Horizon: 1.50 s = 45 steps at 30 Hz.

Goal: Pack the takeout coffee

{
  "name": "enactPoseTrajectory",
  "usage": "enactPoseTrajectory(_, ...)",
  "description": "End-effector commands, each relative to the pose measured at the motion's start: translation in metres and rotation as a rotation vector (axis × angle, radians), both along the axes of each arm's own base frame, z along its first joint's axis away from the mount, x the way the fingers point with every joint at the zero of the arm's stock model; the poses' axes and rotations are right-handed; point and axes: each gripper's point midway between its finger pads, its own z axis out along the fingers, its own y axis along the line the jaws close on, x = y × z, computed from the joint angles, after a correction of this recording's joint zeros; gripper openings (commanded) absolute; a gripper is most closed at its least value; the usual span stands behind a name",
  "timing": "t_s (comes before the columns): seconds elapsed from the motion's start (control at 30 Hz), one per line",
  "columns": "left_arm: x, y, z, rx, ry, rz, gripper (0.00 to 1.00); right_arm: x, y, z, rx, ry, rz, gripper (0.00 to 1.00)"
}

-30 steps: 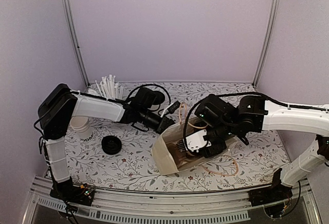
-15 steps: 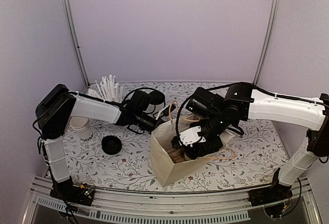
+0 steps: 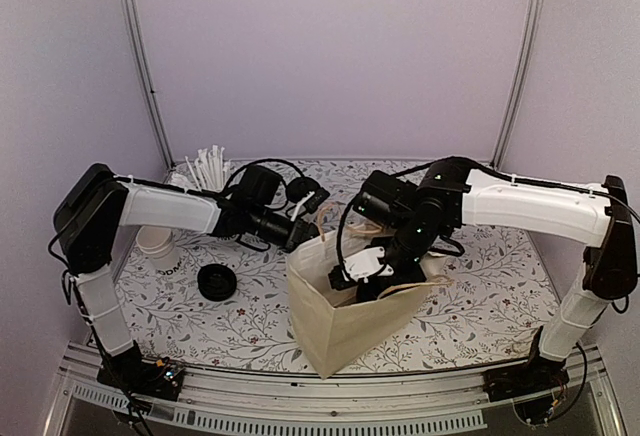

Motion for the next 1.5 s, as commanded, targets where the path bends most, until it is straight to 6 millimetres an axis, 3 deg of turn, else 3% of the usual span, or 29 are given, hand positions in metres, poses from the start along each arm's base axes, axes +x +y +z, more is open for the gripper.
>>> enactPoseTrajectory(0.0, 0.000, 0.007, 0.011, -0.009, -0.026, 0.012, 0.48, -0.007, -0.008, -0.030, -0.062, 0.115, -0.006, 0.35)
enactPoseTrajectory(0.23, -0.003, 0.011, 0.008, -0.003, -0.025, 0.019, 0.48, -0.014, -0.029, -0.064, -0.169, 0.145, 0.012, 0.35)
enactPoseTrajectory(0.57, -0.003, 0.010, 0.011, -0.009, -0.033, 0.015, 0.48, -0.005, -0.038, -0.075, -0.247, 0.054, -0.010, 0.34)
enactPoseTrajectory(0.77, -0.004, 0.012, 0.010, -0.010, -0.030, 0.019, 0.48, -0.004, -0.033, -0.068, -0.298, 0.001, -0.010, 0.34)
enactPoseTrajectory(1.03, -0.005, 0.012, 0.011, -0.017, -0.028, 0.022, 0.48, 0.001, -0.047, -0.076, -0.347, -0.084, -0.030, 0.33)
enactPoseTrajectory(1.17, -0.005, 0.013, 0.016, -0.019, -0.036, 0.025, 0.48, 0.008, -0.040, -0.065, -0.285, -0.045, -0.077, 0.33)
enactPoseTrajectory(1.27, -0.005, 0.014, 0.023, -0.019, -0.054, 0.030, 0.48, 0.008, -0.026, -0.046, -0.214, -0.039, -0.072, 0.36)
enactPoseTrajectory(1.47, -0.005, 0.020, 0.038, 0.012, -0.088, 0.044, 0.49, 0.010, -0.012, -0.024, -0.141, -0.043, -0.066, 0.55)
